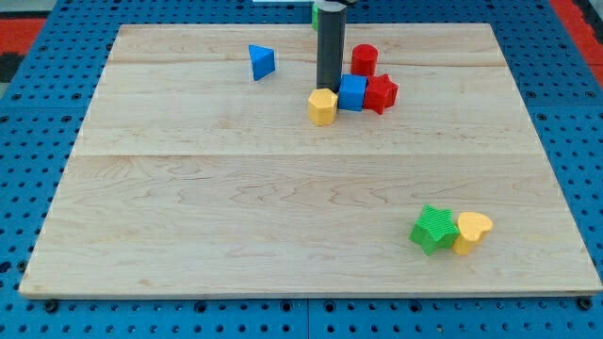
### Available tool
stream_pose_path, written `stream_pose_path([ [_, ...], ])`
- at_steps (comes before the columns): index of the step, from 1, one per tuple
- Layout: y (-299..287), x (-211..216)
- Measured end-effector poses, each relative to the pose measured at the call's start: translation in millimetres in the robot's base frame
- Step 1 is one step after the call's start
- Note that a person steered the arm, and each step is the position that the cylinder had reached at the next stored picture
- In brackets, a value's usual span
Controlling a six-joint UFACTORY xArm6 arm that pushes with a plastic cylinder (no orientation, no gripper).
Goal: Push the yellow hexagon to the top of the green star
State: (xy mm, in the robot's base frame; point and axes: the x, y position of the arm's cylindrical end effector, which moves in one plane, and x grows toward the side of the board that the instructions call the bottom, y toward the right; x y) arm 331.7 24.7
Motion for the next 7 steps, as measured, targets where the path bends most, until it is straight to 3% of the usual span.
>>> stream_pose_path([
  [1, -18, 20],
  [2, 58, 98],
  [3, 99, 133],
  [4, 39, 94],
  [5, -37, 104],
  [6, 37, 165],
  [7, 59, 150],
])
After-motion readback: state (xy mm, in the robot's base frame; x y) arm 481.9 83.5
